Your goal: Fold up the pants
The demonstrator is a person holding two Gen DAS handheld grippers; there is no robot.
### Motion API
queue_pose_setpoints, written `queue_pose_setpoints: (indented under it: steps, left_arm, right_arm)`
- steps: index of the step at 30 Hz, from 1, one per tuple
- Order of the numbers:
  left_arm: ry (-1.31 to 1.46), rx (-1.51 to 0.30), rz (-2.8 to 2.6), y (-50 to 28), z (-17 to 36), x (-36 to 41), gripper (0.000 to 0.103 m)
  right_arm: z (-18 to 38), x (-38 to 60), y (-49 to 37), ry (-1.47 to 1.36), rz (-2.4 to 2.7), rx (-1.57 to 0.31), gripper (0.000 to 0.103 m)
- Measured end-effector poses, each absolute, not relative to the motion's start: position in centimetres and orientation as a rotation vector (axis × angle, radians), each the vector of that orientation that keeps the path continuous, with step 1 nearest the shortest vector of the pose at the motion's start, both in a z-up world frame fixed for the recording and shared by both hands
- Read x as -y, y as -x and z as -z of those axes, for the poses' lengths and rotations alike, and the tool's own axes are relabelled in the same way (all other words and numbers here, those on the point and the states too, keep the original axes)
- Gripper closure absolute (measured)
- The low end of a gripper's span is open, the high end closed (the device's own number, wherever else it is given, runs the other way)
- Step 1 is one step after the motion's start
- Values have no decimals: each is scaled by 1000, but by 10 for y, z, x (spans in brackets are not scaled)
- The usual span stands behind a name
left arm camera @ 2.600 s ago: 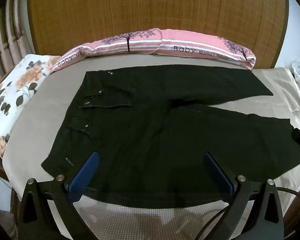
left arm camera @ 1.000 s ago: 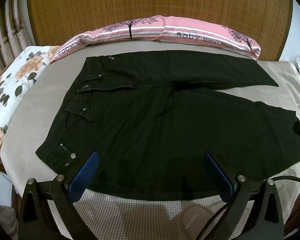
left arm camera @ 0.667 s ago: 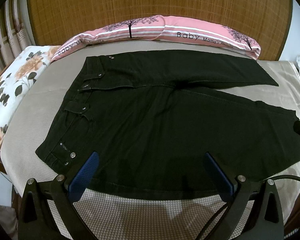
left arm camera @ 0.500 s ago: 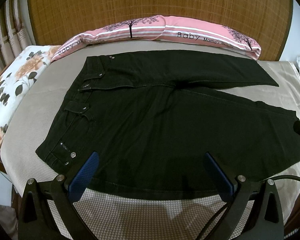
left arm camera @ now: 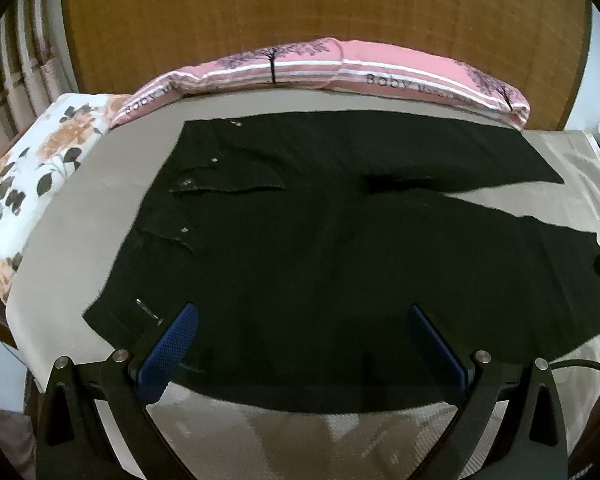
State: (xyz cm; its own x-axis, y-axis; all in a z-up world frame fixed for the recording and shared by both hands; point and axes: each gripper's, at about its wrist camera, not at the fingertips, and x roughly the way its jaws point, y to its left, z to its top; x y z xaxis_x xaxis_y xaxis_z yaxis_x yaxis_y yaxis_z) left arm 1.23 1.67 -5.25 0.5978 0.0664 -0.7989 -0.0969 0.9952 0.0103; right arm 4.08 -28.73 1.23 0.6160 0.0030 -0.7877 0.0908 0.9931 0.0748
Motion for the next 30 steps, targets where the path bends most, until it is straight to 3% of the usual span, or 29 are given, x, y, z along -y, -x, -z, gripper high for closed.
queue_pose_setpoints:
  steps: [6,11,13,17,18,21,30]
  left_arm:
    - [62,-910,-127,-29,36,-53,0]
    - [142,-911,-160,-59,21,-111,3]
    - [174,-913,-155,-71,17,-131,13]
    - [333,-952,-104,-110,18,-183,49]
    - [387,-960,-78,-119,20,-194,53]
    - [534,-976,-27,-147,26,-223,59]
    - [835,-996,78,-235,65,-280,59]
  right_arm:
    - [-30,301,-35,-201,51,-770,0]
    - [-29,302,-62,-270,3,-802,0]
    - [-31,297,-72,-265,-2,-808,0]
    - [-34,288,-100,-270,-13,-825,0]
    - [-34,286,-108,-280,-19,-835,0]
    - [-29,281,-124,-293,-21,-860,0]
    - [-4,268,-164,-251,-15,-949,0]
